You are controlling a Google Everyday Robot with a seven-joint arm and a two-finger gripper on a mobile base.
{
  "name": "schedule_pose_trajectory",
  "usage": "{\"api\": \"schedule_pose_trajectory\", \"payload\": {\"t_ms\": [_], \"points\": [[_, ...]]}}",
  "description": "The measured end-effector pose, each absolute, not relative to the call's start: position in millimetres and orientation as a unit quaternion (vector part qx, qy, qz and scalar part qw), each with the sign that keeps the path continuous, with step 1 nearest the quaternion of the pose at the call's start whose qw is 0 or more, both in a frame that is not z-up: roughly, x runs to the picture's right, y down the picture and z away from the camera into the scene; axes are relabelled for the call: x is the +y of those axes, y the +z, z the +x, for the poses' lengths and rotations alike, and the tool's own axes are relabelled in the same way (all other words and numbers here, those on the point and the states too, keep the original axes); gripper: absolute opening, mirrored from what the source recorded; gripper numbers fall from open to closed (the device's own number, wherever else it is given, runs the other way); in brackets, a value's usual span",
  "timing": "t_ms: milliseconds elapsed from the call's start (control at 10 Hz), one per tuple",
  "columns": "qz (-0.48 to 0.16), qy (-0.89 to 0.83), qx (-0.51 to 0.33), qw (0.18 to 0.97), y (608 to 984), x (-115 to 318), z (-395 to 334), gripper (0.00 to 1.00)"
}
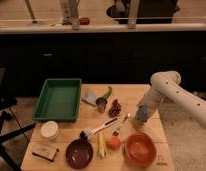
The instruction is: Place sponge in plastic cup
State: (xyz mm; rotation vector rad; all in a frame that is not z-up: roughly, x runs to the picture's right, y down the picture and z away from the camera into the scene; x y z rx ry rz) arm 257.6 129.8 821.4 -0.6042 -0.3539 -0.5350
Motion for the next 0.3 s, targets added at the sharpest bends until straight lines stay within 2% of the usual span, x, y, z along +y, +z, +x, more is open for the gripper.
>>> {"api": "schedule_pose_trajectory", "payload": {"t_ms": [300], "points": [[-0.293, -0.260, -0.173, 0.904, 821.3, 129.4, 257.0, 0.80]]}}
